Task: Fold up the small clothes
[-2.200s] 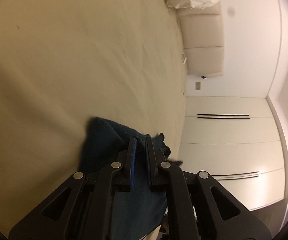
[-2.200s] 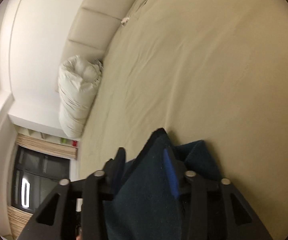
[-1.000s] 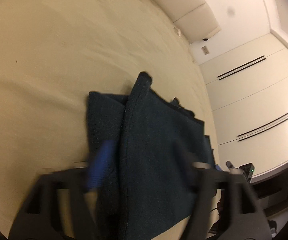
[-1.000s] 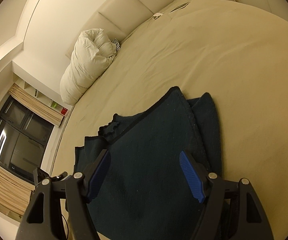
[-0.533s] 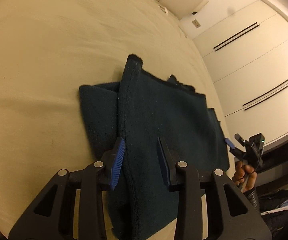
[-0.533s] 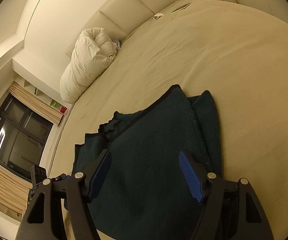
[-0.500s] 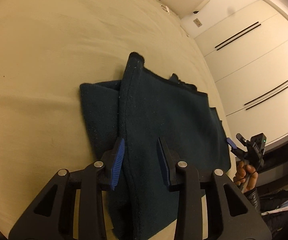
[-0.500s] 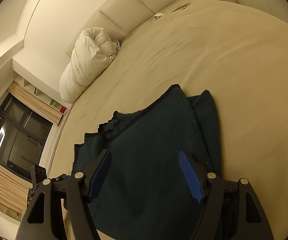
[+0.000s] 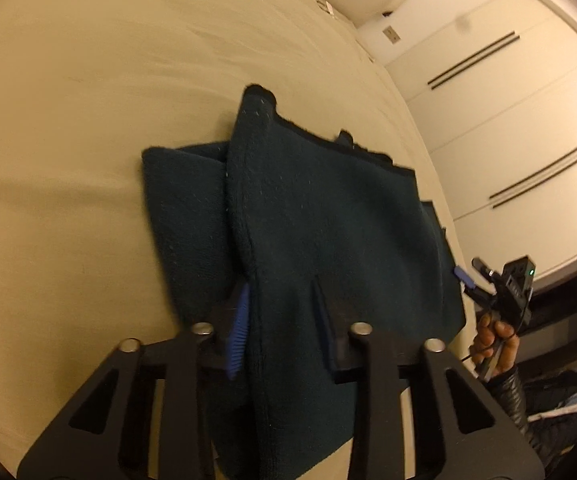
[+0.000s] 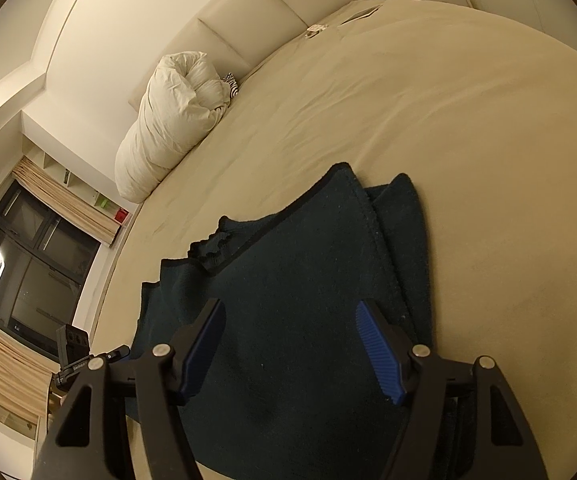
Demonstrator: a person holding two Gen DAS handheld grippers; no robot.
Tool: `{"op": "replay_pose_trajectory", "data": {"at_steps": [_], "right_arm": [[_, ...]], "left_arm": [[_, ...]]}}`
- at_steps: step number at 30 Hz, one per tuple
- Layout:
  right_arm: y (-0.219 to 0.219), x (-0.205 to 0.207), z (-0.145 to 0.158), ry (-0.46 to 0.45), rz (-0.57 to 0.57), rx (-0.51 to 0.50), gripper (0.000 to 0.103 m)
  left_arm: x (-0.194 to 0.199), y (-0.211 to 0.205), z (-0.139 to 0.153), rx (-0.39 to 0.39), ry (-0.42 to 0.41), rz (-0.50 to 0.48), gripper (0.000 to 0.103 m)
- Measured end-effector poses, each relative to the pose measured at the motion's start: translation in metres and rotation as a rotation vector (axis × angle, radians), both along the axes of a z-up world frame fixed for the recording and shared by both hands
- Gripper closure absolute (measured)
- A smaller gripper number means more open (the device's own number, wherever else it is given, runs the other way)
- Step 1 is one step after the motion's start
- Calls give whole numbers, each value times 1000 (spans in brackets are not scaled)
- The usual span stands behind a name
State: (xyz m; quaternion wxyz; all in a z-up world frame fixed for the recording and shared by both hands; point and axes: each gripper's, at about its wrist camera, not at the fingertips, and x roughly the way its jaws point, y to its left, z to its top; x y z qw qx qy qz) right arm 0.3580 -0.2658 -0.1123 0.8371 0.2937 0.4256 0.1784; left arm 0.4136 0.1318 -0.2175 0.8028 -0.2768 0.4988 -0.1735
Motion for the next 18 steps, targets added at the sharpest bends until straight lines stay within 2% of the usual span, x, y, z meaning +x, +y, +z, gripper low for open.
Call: {"op": "replay_pose_trajectory", "data": {"at_steps": [1,2,10,12,15,18], "right_arm": [[0,0,0,0,0,0,33],[0,-1,0,0,0,-1,33],[-5,-6,-4,1,-21,-30,36],[-9,-9,-7,0,-32,-34,36],[-12,-14,-9,0,-45,-50,43],[-15,-18,-6,-14,-64,-66,43]], "left_arm": [[0,-2,-2,3,5,-4,92],[-1,-2,-3,-1,8,-2,95],[-28,8,-1,-29,-21,66,97],[-39,14,-7,-50,-12,99,97],[-54,25,-21,-110,1,153,97],[-55,23,-21,-105,-6,159,97]]}}
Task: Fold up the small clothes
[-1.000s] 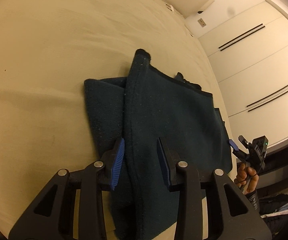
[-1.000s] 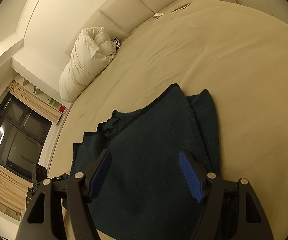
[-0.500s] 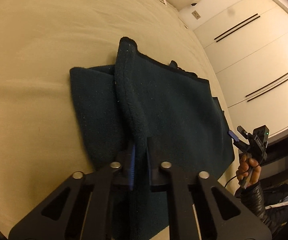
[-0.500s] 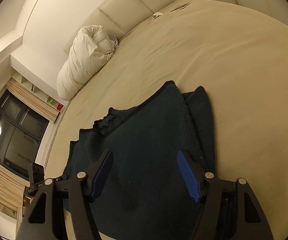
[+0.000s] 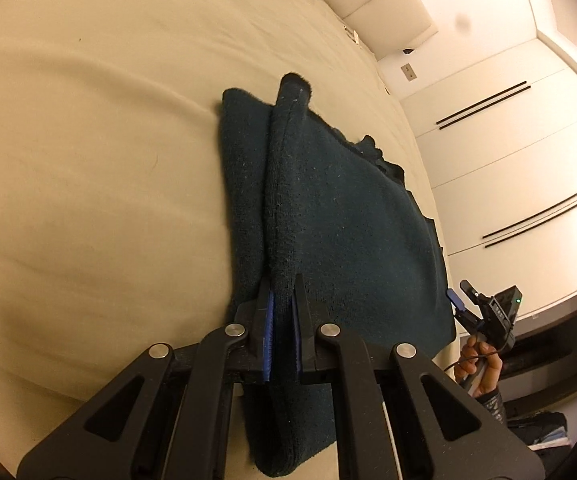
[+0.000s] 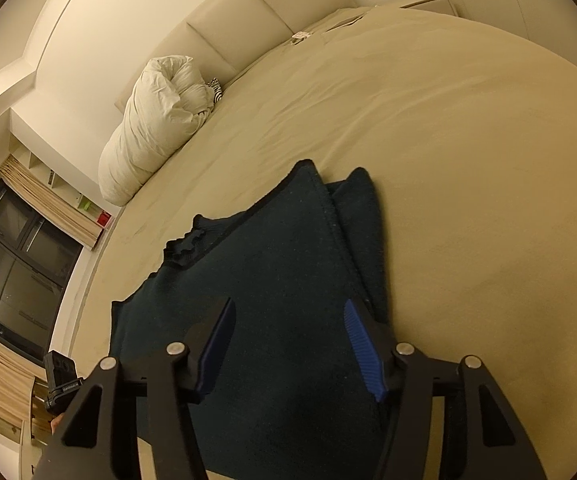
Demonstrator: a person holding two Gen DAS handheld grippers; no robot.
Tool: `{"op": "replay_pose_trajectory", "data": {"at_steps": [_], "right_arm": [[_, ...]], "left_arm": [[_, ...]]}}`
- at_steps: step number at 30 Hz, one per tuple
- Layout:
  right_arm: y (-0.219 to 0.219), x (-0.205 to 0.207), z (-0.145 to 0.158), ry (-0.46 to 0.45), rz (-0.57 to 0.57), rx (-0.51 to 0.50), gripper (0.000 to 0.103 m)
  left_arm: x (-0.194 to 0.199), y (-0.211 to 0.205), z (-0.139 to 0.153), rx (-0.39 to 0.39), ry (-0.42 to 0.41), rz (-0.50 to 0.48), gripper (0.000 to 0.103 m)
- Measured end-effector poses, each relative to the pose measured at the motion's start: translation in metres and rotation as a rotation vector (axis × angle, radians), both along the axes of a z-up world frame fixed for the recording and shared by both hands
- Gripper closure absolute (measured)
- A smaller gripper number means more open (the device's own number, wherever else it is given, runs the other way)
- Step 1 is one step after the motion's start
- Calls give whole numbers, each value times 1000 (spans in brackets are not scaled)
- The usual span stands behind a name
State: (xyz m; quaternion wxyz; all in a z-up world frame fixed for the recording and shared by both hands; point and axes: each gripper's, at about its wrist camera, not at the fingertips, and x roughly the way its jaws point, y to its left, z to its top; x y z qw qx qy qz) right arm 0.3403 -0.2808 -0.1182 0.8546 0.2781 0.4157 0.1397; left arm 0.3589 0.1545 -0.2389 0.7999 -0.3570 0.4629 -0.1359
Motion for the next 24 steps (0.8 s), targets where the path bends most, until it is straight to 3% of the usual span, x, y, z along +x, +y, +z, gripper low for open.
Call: {"op": "replay_pose_trajectory", "data": {"at_steps": [4,7,13,16,18,19,20,24], "right_arm": [[-8,7,17,-55,-28,6,43],[-10,22,22,-61,-34,17,43],[6,48,-1,49,-10,-73,43],[3,48,-9,66,-26,-65,44],[3,50,-13,77,-16,-72,59],[4,51,-14,91,-6,-88,83],[4,51,-15,98,-5,-101,95],[-8,46,-18,108,-39,-81,97]], "left_arm": [[6,-8,8,51,-1,-20,97],[6,-9,7,48,4,-18,97],[5,-9,7,39,11,-22,97],[7,-7,8,44,13,-29,97],[8,-8,8,46,14,-31,97],[8,-8,8,46,15,-31,97],[9,-8,7,46,15,-31,97],[9,-9,8,49,15,-31,97]]}}
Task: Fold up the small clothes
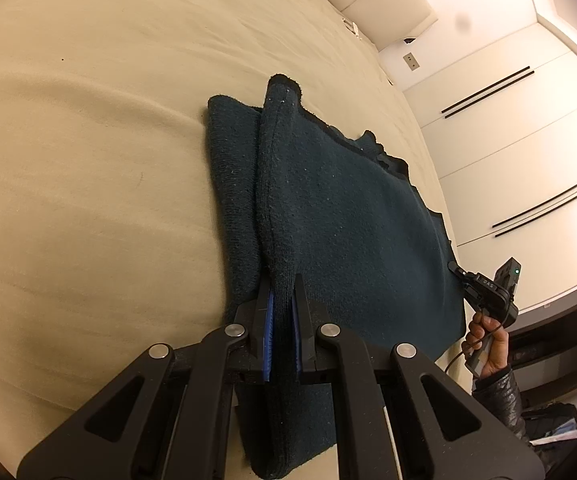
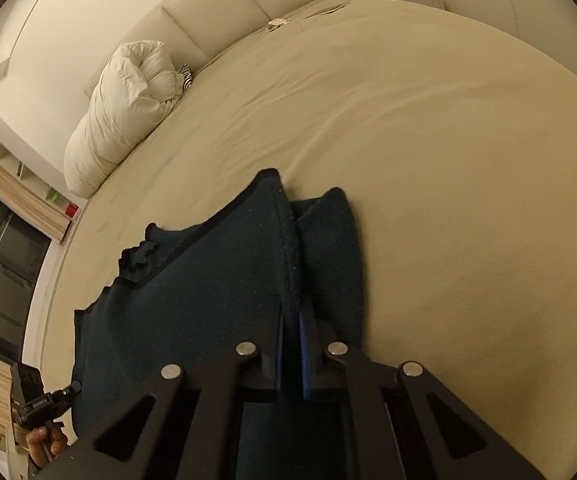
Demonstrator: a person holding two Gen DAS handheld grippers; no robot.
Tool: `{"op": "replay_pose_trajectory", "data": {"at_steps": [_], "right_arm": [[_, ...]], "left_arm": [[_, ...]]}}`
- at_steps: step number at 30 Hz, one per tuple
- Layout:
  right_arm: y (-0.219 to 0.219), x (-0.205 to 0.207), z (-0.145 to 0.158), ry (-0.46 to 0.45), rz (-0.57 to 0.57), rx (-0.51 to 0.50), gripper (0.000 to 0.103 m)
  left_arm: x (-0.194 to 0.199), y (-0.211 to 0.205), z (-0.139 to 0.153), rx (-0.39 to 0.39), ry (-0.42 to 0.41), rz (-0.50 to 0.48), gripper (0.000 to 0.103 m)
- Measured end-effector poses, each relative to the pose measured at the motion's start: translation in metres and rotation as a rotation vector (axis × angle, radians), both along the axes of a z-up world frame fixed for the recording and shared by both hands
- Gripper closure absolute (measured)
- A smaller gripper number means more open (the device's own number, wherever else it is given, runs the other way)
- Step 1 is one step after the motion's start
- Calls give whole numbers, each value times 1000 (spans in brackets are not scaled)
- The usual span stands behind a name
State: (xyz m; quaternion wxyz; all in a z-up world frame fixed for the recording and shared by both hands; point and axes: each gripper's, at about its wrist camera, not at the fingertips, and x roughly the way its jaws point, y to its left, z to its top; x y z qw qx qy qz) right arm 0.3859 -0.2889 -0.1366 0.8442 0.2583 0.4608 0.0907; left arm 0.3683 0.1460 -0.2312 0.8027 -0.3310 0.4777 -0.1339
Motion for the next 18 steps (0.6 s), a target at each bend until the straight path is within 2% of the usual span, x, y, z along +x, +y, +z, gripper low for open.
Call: {"op": "replay_pose_trajectory", "data": {"at_steps": [4,11,14,18], "right_arm": [[-13,-12,-5,6,-51,22,98],[-45,-19,-26,3,-191,155,99],[-39,-26,-25,-20,-191,122,99],[-41,-26,-21,-11,-177,139,97]], "left_arm": [[0,-1,1,10,0,-5,97],[3,1,-2,-10,4,2,97],[2,1,-1,-12,-15,-2,97],[1,6,-3,-59,-11,-2,96]]}}
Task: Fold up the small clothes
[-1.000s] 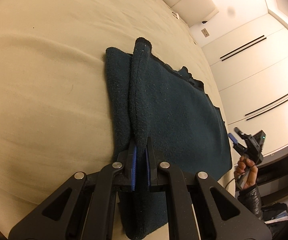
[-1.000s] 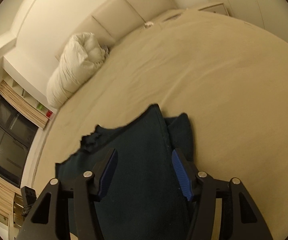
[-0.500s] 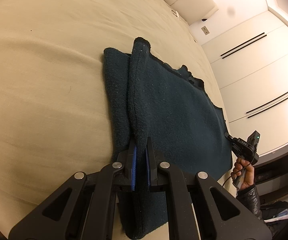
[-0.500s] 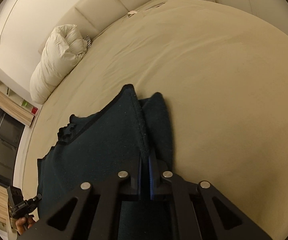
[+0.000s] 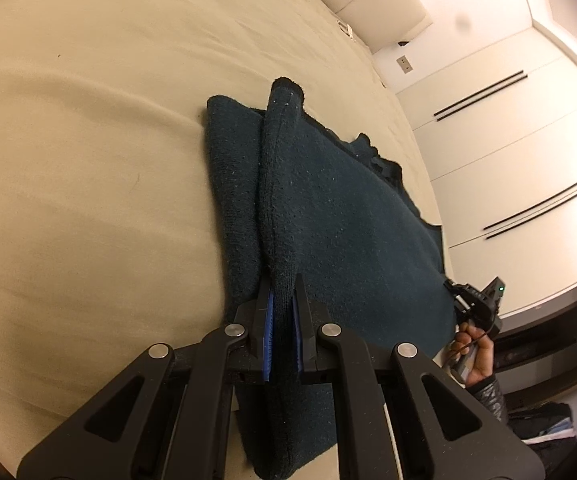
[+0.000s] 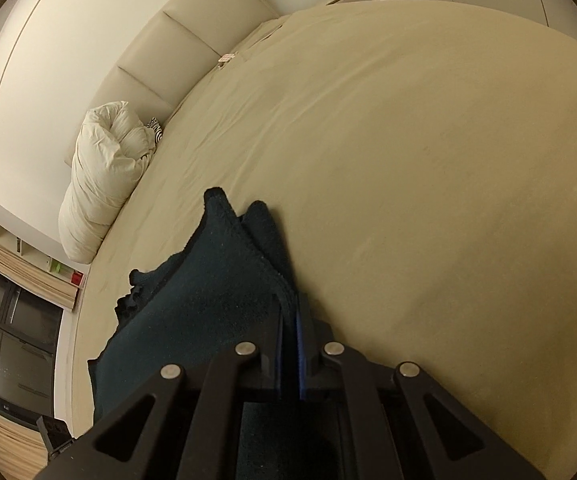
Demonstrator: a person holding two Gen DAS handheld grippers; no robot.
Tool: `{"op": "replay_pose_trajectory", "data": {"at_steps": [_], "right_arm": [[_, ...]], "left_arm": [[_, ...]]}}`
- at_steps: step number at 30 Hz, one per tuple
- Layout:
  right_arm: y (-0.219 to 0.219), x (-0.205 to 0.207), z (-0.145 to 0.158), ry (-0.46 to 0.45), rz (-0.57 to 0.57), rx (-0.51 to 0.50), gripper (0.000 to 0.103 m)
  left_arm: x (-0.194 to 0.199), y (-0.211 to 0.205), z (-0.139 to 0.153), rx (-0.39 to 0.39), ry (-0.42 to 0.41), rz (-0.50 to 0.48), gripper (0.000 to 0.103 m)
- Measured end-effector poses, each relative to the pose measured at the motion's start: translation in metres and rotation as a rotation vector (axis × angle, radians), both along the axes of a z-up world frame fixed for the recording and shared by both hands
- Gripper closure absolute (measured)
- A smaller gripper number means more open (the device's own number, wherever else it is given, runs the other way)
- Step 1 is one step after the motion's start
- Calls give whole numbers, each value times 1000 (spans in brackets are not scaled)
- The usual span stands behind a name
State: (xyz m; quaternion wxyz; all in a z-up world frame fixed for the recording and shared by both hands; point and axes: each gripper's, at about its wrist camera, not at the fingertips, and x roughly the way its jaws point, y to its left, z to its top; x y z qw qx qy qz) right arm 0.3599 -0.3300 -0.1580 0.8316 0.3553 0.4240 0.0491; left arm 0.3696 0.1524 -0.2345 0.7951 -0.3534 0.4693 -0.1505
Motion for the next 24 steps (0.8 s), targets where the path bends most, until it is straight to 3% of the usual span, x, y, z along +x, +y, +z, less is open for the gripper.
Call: {"op": "replay_pose_trajectory", "data": {"at_steps": [1,4,5,9,11,14,18,21,24], "right_arm": [[1,-1,3,3,5,-2,94],[2,-15,25,-10,-27,-103,55],[2,-21,32,-18,-50,-132,49],[15,-41,57,-88,-18,-161,49],[32,-47,67,-134,56,-145,49],[65,-47,71,-174,180,-120,49],[106,-32,58,-172,323,-67,49],[133,-13,44,-152,420,-18,49],[133,-1,21,-97,390,31,51]], "left_arm": [[0,1,0,-10,9,3,96],[-5,-1,9,29,4,6,95],[-6,-1,12,45,1,5,95],[-18,-1,36,181,-8,43,95],[-22,3,47,260,-3,82,95],[-19,9,63,308,-10,144,95],[5,-26,92,294,-127,46,95],[45,-69,101,354,-204,-34,95],[86,-88,77,385,-144,-45,95]]}}
